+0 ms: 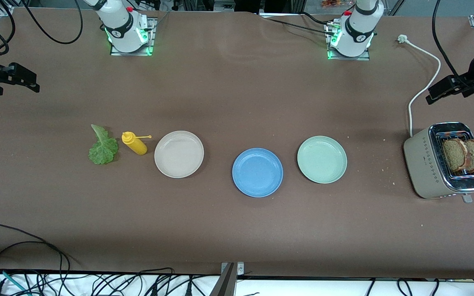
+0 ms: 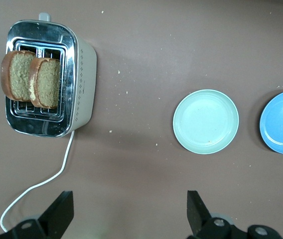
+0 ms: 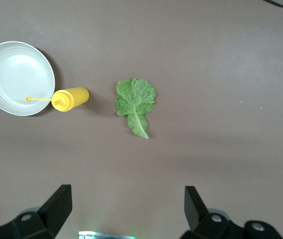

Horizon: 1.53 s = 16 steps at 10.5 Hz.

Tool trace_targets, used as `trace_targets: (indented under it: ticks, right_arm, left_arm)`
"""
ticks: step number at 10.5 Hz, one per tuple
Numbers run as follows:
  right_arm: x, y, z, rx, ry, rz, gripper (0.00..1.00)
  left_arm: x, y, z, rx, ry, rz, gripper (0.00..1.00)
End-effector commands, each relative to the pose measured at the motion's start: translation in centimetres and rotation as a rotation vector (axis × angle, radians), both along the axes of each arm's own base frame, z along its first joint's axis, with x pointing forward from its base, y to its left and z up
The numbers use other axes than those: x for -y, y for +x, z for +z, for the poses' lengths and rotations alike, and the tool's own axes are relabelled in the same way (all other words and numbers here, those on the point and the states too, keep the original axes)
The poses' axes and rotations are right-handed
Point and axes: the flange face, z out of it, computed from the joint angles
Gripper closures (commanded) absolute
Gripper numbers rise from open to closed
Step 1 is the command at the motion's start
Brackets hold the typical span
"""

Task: Make sandwich in blue plate with both arms

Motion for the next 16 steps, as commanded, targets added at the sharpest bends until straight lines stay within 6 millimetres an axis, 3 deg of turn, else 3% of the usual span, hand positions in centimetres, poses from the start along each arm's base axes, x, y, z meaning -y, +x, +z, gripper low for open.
trace_targets:
  ticks: [1, 16]
  right_arm:
    - [0.13, 0.05, 0.63, -0.005, -0.013, -0.007, 0.00]
    - [0.21, 0.04, 0.56, -0.006, -0.013, -0.008, 0.00]
  left_arm:
    - [-0.23, -0.09, 0.07, 0.003, -0.003, -0.012, 0.00]
    - [-0.38, 0.13, 0.26, 0.007, 0.027, -0.103, 0.00]
